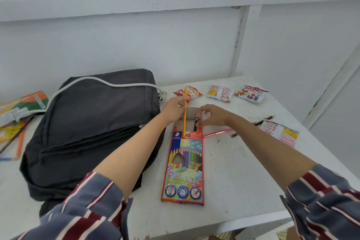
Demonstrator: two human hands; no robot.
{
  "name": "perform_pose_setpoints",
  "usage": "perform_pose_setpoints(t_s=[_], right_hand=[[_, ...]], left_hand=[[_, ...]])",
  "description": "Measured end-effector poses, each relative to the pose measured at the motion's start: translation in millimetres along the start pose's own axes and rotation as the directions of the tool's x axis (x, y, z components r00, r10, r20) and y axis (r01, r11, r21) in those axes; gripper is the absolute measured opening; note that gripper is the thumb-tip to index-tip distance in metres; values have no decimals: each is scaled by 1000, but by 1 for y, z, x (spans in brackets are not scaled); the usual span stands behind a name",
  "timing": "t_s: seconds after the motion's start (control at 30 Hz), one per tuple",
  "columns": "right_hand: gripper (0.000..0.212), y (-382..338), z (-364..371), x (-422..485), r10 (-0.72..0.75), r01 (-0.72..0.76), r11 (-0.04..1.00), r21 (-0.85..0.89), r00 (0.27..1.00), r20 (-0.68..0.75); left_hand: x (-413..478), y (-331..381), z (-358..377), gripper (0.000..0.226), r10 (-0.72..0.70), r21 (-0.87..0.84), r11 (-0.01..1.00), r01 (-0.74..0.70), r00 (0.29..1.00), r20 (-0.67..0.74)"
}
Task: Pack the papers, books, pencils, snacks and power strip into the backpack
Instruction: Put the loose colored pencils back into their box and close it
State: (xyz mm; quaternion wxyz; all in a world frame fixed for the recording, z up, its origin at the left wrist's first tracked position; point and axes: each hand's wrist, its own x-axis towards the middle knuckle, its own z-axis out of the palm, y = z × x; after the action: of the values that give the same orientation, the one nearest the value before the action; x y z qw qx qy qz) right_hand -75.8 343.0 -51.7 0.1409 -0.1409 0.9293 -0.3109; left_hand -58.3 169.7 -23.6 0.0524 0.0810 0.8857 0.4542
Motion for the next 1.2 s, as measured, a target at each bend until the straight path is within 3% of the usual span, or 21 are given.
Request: perform_pose_setpoints(t_s=[0.23, 0.63, 0.83, 1.0, 1.2], right_hand=[[43, -12, 14, -1, 61, -71, 995, -74, 991, -120], [43, -14, 11, -6, 67, -64, 997, 33, 993, -99], [45, -18, 18, -6, 94, -100, 994, -54, 990, -106], [36, -16, 13, -7, 68, -69, 998, -2, 996, -65], [27, -12, 2, -10, 60, -41, 984, 175, 993, -102]], left_hand=[[1, -1, 1, 44, -12, -7, 1000, 12, 1000, -3], [1, -2, 2, 44, -6, -5, 1000, 6, 1000, 3], [1, -3, 2, 44, -7, -10, 1000, 7, 1000, -1], [1, -4, 2, 44, -11, -26, 1000, 12, 1000, 10], [3, 4, 3, 46, 6, -140, 990, -12, 999, -42]])
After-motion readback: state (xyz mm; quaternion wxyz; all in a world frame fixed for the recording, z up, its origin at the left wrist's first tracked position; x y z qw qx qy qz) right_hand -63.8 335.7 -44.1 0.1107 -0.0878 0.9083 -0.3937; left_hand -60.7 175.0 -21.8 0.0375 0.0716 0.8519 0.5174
